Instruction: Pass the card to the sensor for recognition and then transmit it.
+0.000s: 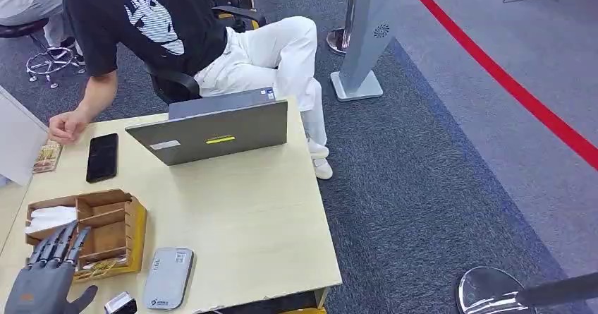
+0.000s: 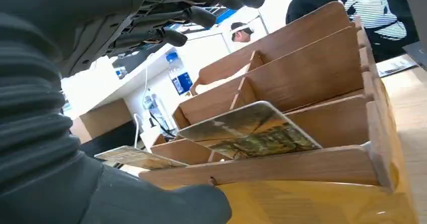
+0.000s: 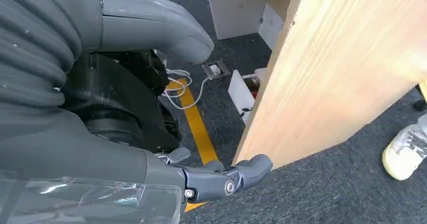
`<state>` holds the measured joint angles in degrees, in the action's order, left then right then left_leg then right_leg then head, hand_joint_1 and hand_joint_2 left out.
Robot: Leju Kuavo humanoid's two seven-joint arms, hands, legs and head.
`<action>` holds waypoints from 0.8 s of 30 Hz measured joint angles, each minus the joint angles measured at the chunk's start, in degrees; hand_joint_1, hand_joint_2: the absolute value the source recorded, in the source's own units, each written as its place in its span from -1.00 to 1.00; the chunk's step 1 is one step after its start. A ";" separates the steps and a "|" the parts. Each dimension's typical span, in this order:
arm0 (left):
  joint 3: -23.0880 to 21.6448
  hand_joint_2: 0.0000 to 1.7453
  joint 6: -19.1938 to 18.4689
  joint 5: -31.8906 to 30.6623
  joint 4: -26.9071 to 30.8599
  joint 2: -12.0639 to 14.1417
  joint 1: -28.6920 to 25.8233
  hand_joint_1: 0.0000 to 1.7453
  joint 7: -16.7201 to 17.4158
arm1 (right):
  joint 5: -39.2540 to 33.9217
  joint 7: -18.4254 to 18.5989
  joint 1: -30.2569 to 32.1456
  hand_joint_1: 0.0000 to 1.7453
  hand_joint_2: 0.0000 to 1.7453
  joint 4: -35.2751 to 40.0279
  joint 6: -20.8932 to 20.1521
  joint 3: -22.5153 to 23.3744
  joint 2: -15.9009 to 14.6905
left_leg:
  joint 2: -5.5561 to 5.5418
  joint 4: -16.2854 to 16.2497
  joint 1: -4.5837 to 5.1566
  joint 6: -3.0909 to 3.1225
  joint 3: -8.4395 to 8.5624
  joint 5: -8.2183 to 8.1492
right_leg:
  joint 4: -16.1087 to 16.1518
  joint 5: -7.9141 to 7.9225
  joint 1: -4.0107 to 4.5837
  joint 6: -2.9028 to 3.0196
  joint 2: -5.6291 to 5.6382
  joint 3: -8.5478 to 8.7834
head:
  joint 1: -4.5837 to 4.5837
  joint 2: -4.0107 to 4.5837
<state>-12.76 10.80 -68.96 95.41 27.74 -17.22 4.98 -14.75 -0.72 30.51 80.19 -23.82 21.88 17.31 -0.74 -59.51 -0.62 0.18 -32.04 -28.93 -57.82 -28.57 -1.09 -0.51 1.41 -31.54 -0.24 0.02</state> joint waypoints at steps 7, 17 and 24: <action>-0.02 1.00 -0.35 -0.28 0.00 -1.16 0.77 0.96 -0.37 | -0.04 -0.98 -0.55 -1.00 1.00 -0.59 0.46 -0.04 0.00 | 0.00 0.00 0.00 0.00 0.01 0.00 | 0.00 0.00 0.00 0.00 0.00 0.00 | 0.00 0.00; 0.13 1.00 -1.53 0.37 0.02 -1.38 0.67 1.00 -0.35 | -0.31 -0.09 -0.50 -1.00 1.00 -0.76 -0.17 -0.07 0.00 | 0.00 0.00 0.00 0.00 -0.01 0.00 | 0.00 0.00 0.00 0.00 0.00 0.00 | 0.02 0.00; 0.63 1.00 -1.51 -0.48 0.02 -1.38 0.63 1.00 -0.37 | -0.42 0.07 -0.51 -1.00 1.00 -0.76 -0.28 -0.07 0.00 | 0.00 0.00 0.00 0.00 0.00 0.00 | 0.00 0.00 0.00 0.00 0.00 0.00 | 0.00 0.00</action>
<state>-12.13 9.29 -69.44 95.43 26.36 -16.59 4.61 -15.17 -0.66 30.00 79.43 -24.11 21.81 17.31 -0.74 -59.50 -0.63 0.18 -32.04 -28.93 -57.82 -28.57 -1.09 -0.51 1.41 -31.54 -0.24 0.02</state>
